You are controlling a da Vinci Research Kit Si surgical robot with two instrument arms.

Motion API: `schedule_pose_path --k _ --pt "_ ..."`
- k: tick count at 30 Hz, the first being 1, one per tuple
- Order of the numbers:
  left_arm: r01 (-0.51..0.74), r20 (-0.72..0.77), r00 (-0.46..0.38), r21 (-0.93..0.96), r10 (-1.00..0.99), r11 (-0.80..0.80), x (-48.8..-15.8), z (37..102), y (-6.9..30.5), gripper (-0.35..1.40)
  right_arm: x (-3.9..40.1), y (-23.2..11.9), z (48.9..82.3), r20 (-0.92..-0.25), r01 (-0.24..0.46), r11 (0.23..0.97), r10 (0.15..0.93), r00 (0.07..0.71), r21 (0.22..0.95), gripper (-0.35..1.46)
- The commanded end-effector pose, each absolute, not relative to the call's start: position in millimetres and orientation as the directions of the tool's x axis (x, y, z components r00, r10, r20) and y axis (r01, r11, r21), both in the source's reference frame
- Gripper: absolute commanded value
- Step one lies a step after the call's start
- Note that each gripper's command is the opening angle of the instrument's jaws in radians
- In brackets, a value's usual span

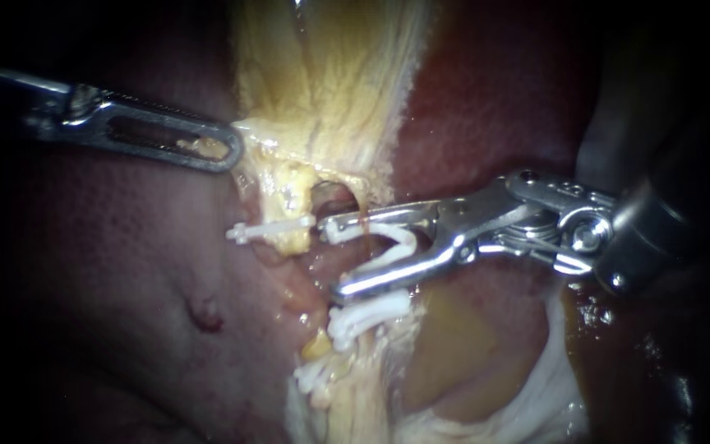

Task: Clipping third clip right tube

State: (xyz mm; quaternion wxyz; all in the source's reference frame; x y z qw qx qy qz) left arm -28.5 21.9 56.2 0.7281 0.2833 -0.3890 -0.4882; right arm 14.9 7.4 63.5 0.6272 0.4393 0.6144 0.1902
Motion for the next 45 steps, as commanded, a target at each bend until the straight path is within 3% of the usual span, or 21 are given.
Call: schedule_pose_path --k 1,18,25,28,45 --pt "0.49 0.29 0.221 0.792 -0.931 0.363 -28.5 56.2 21.9 -0.35 15.0 7.4 63.6 -0.597 0.3 0.534 0.783 0.176 0.79 0.46" --pt "0.491 0.29 0.221 0.792 -0.931 0.363 -28.5 56.3 21.9 -0.35 13.9 7.7 64.2 -0.548 0.281 0.491 0.815 0.186 0.825 0.15" --pt "0.491 0.29 0.221 0.792 -0.931 0.363 -28.5 56.4 21.9 -0.35 13.2 7.7 64.5 -0.529 0.285 0.469 0.826 0.194 0.836 -0.26" --pt "0.491 0.291 0.221 0.792 -0.931 0.363 -28.5 56.4 21.9 -0.35 13.1 7.5 64.5 -0.51 0.285 0.448 0.837 0.199 0.847 -0.35" --pt "0.491 0.291 0.221 0.792 -0.931 0.364 -28.5 56.5 21.9 -0.35 12.7 6.9 65.2 -0.496 0.264 0.434 0.831 0.251 0.861 -0.35"
